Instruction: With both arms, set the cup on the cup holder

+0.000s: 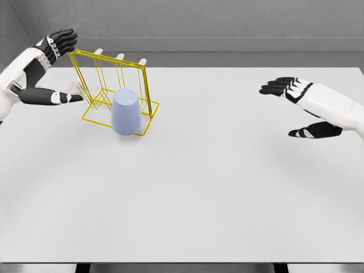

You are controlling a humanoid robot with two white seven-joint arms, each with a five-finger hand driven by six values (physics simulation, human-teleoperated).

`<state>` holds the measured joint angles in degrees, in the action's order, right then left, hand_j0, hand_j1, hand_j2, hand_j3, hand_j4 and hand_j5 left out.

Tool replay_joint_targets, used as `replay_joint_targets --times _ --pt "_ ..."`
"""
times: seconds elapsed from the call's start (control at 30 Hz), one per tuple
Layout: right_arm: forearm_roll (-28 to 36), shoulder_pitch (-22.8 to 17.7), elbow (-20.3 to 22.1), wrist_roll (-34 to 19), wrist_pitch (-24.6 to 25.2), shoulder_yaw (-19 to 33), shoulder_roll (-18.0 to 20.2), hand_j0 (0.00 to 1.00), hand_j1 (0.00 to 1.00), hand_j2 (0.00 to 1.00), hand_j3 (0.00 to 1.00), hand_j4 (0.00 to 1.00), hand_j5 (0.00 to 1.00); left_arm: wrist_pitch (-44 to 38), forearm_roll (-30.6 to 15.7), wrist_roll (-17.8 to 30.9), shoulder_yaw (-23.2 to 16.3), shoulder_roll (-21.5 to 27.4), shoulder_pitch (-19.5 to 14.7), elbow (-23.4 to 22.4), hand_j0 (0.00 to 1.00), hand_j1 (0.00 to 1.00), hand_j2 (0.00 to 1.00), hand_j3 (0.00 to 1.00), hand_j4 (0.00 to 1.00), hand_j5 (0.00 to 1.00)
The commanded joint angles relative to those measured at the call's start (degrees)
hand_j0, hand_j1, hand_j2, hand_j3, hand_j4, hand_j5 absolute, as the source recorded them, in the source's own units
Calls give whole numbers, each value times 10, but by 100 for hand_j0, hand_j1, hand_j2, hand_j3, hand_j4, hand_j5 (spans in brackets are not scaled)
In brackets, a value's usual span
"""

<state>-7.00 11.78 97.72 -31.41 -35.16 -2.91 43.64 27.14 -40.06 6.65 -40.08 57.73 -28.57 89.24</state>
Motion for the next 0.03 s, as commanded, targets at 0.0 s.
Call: replay_joint_targets --times 0.0 --pt "4 0 0 -1 2 3 0 100 100 100 100 100 100 2 18 0 0 23 0 2 100 100 100 100 100 100"
